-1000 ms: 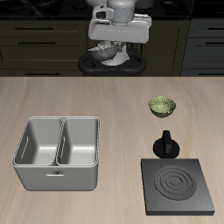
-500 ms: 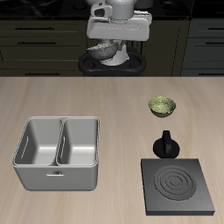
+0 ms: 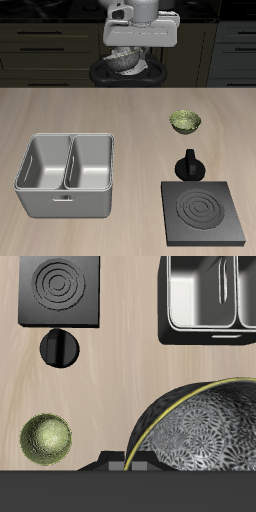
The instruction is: Place the black bowl on the flat stove and turn on the flat stove
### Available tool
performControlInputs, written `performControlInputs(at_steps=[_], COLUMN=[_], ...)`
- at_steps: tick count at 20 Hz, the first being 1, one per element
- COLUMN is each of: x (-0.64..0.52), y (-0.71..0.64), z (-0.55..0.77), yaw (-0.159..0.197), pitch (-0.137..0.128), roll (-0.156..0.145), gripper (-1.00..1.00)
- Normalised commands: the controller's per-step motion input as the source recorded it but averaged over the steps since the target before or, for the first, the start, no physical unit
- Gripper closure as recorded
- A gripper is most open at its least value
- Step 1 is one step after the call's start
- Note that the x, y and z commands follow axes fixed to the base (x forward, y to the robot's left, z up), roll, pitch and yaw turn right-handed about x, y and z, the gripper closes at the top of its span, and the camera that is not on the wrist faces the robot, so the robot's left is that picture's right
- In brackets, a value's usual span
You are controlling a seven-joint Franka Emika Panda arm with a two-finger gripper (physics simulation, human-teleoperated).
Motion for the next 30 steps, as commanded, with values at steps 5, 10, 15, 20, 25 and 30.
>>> performControlInputs(at_steps=[5,10,15,20,25,30], x=[0.39,0.34,0.36,0.24,0.37,0.35], y=[0.03,-0.01,0.09,0.17,0.27,0.2], z=[0.09,0.1,0.13,0.07,0.0,-0.04], yaw=[0.026,0.061,0.041,0.022,0.029,0.014], pitch=[0.027,0.001,0.006,0.008,0.016,0.025], roll=[-0.019,-0.039,0.006,0.024,0.036,0.036], gripper=[1.0,1.0,1.0,1.0,1.0,1.0])
